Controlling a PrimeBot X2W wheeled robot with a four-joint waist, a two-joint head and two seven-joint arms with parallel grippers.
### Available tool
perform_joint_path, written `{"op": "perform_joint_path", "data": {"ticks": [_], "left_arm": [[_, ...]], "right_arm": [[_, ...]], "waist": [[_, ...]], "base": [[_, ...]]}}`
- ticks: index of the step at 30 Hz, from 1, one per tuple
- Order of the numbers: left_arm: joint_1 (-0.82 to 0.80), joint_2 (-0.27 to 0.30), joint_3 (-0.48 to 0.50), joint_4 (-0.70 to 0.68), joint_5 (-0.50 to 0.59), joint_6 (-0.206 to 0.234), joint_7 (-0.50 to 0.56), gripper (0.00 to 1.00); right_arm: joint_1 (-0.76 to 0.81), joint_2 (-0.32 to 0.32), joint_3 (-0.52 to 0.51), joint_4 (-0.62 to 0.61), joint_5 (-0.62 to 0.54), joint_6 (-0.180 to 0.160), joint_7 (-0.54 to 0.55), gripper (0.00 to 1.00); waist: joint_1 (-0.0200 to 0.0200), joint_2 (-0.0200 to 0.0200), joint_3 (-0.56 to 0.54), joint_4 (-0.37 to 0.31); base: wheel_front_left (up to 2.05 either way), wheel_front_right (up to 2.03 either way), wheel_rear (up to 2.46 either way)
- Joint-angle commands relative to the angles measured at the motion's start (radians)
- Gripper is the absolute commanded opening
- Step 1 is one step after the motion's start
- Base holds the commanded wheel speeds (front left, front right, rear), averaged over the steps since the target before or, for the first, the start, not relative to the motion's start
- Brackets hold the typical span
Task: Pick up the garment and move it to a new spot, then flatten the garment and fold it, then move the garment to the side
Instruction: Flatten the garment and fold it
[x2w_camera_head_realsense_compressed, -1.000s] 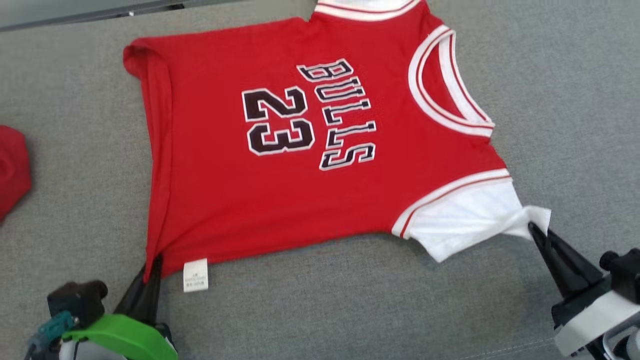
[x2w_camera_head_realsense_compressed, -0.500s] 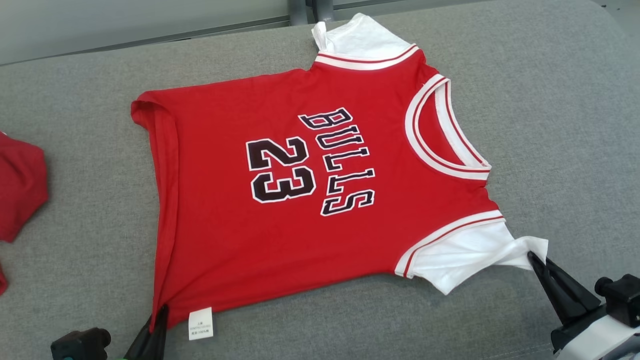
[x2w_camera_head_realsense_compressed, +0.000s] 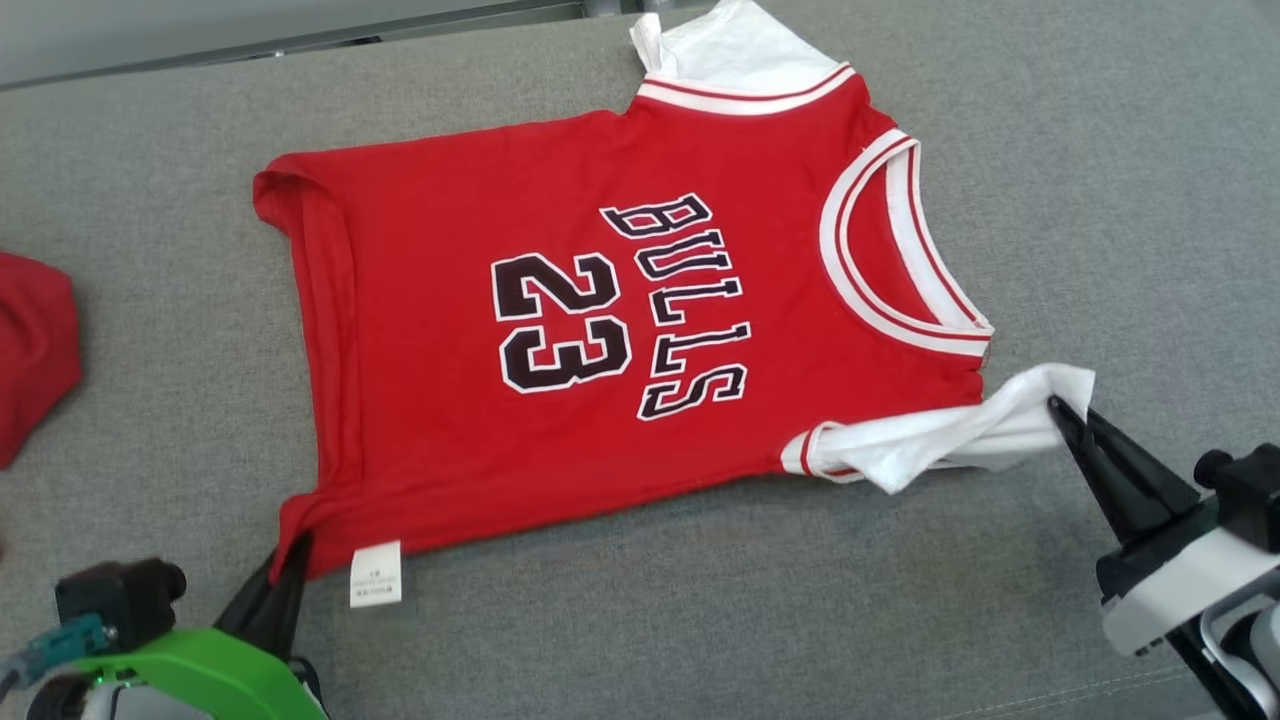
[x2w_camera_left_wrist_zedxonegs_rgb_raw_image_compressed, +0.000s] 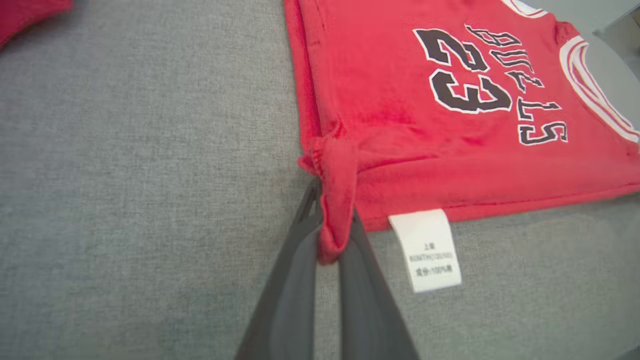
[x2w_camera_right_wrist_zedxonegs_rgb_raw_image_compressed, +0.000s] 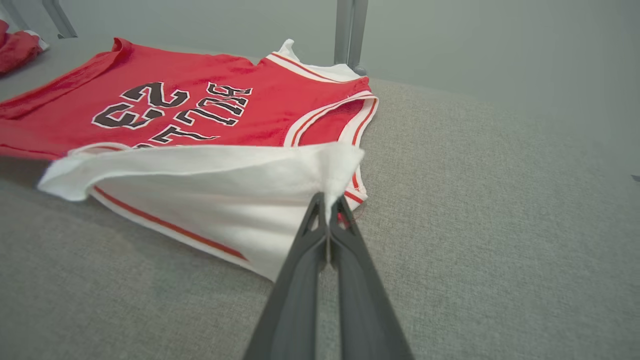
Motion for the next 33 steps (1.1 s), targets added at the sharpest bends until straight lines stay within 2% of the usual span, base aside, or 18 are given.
{"op": "perform_joint_path", "data": {"ticks": [1, 4, 5, 9, 17, 23, 24, 25, 26, 27, 33], "left_arm": [[-0.058, 0.018, 0.004, -0.017, 0.013, 0.012, 0.034, 0.0], [-0.114, 0.031, -0.008, -0.023, 0.032, 0.016, 0.079, 0.0], [-0.182, 0.028, -0.02, -0.017, 0.048, 0.017, 0.121, 0.0], [-0.286, 0.012, -0.05, 0.024, 0.076, 0.001, 0.192, 0.0], [-0.524, -0.071, -0.12, 0.205, 0.129, -0.053, 0.314, 0.0], [-0.609, -0.13, -0.14, 0.328, 0.137, -0.083, 0.332, 0.0], [-0.614, -0.14, -0.135, 0.343, 0.13, -0.084, 0.326, 0.04], [-0.619, -0.147, -0.133, 0.355, 0.129, -0.086, 0.322, 0.4], [-0.62, -0.152, -0.13, 0.365, 0.126, -0.084, 0.316, 0.89], [-0.617, -0.155, -0.125, 0.374, 0.123, -0.079, 0.309, 1.0], [-0.542, -0.146, -0.085, 0.311, 0.099, -0.055, 0.241, 1.0]], "right_arm": [[-0.046, -0.01, -0.007, 0.0, 0.007, -0.002, 0.002, 0.0], [-0.082, -0.022, -0.004, 0.011, -0.005, -0.002, 0.009, 0.0], [-0.121, -0.027, 0.002, 0.024, -0.012, -0.002, 0.016, 0.0], [-0.187, -0.029, 0.024, 0.052, -0.013, -0.002, 0.026, 0.0], [-0.353, -0.034, 0.101, 0.166, -0.02, -0.002, 0.033, 0.0], [-0.424, -0.034, 0.146, 0.252, -0.021, -0.002, 0.027, 0.0], [-0.434, -0.034, 0.144, 0.264, -0.036, -0.002, 0.019, 0.0], [-0.441, -0.032, 0.142, 0.277, -0.047, -0.002, 0.012, 0.28], [-0.446, -0.027, 0.14, 0.288, -0.058, -0.002, 0.005, 0.97], [-0.45, -0.023, 0.132, 0.3, -0.068, -0.002, -0.002, 1.0], [-0.403, 0.008, 0.04, 0.277, -0.085, -0.002, -0.027, 1.0]], "waist": [[0.0001, 0.0026, 0.034, 0.006], [0.0001, 0.0026, 0.055, 0.014], [0.0001, 0.0026, 0.074, 0.025], [0.0001, 0.0026, 0.099, 0.039], [0.0001, 0.0026, 0.136, 0.065], [0.0001, 0.0026, 0.146, 0.075], [0.0001, 0.0026, 0.146, 0.076], [0.0001, 0.0026, 0.145, 0.075], [0.0001, 0.0026, 0.144, 0.074], [0.0001, 0.0026, 0.142, 0.074], [0.0001, 0.0026, 0.12, 0.075]], "base": [[0.0, 0.0, 0.0], [0.0, 0.0, 0.0], [0.0, 0.0, 0.0], [0.0, 0.0, 0.0], [0.0, 0.0, 0.0], [0.0, 0.0, 0.0], [0.0, 0.0, 0.0], [0.0, 0.0, 0.0], [0.0, 0.0, 0.0], [0.0, 0.0, 0.0], [0.0, 0.0, 0.0]]}}
